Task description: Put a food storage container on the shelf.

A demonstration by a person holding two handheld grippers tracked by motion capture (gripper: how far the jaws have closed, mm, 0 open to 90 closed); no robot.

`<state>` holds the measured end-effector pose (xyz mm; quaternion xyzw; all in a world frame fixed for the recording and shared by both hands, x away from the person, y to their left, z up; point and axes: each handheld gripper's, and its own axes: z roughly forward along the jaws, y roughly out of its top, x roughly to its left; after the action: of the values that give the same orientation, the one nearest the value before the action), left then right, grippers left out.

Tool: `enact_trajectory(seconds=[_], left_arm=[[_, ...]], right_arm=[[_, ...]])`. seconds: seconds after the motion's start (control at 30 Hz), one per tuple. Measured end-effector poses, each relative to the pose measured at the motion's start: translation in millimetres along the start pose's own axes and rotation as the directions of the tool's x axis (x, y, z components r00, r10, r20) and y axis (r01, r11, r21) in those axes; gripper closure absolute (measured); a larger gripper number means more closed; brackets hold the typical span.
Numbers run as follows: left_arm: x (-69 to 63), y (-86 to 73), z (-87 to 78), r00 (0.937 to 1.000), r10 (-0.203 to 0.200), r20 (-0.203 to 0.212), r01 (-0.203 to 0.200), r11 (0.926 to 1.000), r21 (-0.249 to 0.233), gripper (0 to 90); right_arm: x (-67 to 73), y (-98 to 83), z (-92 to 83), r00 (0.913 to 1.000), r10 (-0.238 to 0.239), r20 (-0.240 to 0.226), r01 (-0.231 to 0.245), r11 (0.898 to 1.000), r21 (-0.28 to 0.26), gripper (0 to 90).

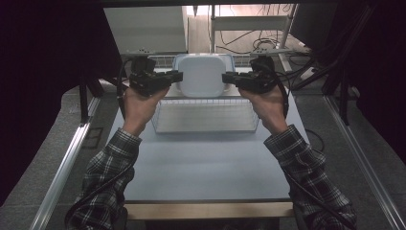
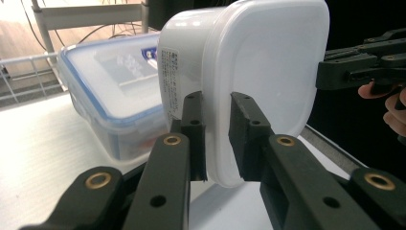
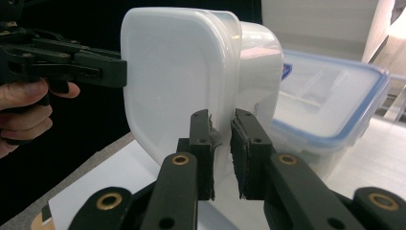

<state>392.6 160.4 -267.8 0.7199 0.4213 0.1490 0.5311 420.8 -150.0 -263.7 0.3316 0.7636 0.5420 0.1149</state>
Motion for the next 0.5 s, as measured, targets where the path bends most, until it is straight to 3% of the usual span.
enact_trajectory(seconds=[0.2, 0.5], left_arm=[[1.9, 15.7, 0.2, 1.0, 0.005, -0.003, -0.005, 1.0, 0.0, 77.3], [11.7, 34.6, 4.9, 0.9998, -0.018, -0.001, 0.018, 0.9998, 0.003, 77.2]], right_arm=[[-3.0, 13.9, -0.7, 1.0, -0.005, 0.004, 0.005, 1.0, -0.012, 78.9], [-10.6, 34.2, 4.5, 0.9999, 0.006, 0.009, -0.006, 1.0, -0.018, 79.0]])
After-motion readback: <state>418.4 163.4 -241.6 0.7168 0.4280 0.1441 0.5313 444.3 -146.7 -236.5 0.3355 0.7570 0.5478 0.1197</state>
